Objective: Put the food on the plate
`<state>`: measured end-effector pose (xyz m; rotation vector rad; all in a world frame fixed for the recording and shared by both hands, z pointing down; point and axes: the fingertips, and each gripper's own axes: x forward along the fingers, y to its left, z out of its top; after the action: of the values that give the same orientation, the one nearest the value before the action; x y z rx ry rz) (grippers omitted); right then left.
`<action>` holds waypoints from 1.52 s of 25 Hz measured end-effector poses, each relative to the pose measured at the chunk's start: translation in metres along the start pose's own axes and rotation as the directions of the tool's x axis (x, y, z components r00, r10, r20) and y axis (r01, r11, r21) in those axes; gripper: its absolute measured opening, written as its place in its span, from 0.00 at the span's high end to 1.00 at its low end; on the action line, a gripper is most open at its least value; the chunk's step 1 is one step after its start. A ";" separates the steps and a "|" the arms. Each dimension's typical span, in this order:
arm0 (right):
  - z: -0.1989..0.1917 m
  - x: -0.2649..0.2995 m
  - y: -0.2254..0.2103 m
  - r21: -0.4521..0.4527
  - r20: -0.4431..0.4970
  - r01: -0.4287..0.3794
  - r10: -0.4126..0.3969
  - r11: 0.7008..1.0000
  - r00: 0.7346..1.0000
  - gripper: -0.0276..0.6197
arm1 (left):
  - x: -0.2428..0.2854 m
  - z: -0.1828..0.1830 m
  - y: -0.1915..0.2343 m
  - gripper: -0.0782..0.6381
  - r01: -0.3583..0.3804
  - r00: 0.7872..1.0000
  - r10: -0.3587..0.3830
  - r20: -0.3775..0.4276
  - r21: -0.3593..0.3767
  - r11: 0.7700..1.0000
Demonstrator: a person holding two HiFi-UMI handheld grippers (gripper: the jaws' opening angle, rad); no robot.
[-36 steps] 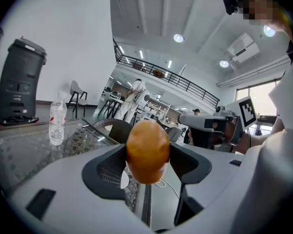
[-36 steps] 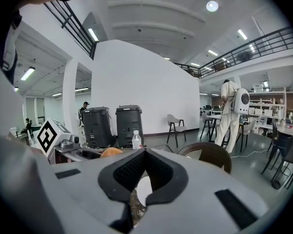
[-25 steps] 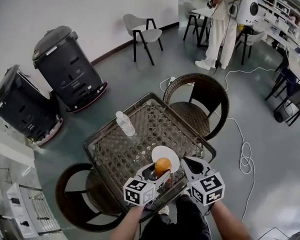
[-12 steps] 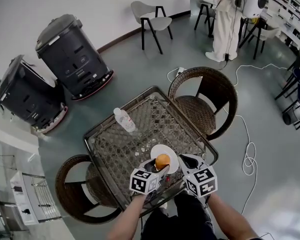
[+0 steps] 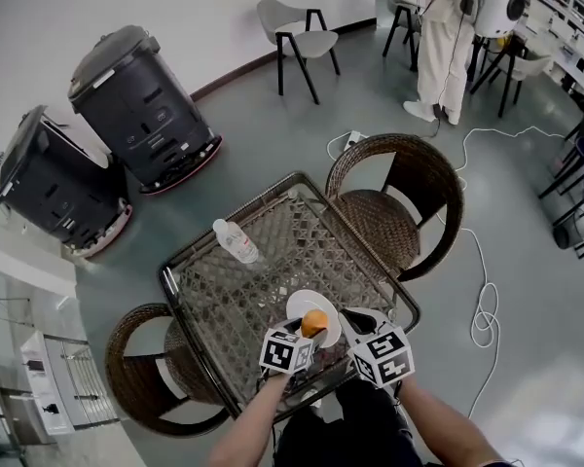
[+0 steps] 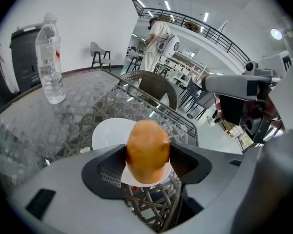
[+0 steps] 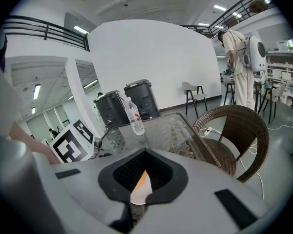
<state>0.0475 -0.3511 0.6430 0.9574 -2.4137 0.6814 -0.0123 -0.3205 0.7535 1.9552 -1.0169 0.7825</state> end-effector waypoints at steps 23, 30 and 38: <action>0.017 -0.005 -0.010 -0.048 0.004 0.004 -0.004 0.999 1.000 0.95 | 0.019 0.007 0.005 0.49 -0.051 0.999 0.051 -0.011 -0.029 0.998; 0.028 -0.007 -0.009 -0.059 0.022 0.008 -0.007 0.998 1.000 0.95 | 0.007 0.008 0.012 0.49 -0.079 0.997 0.079 -0.002 -0.032 0.996; 0.039 -0.003 -0.004 -0.067 0.049 -0.005 0.008 0.998 0.999 0.95 | -0.026 0.011 0.017 0.49 -0.101 0.994 0.103 0.045 -0.045 0.994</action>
<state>0.0432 -0.3756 0.6121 0.9503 -2.4670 0.5821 -0.0378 -0.3270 0.7334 1.9050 -1.1602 0.7673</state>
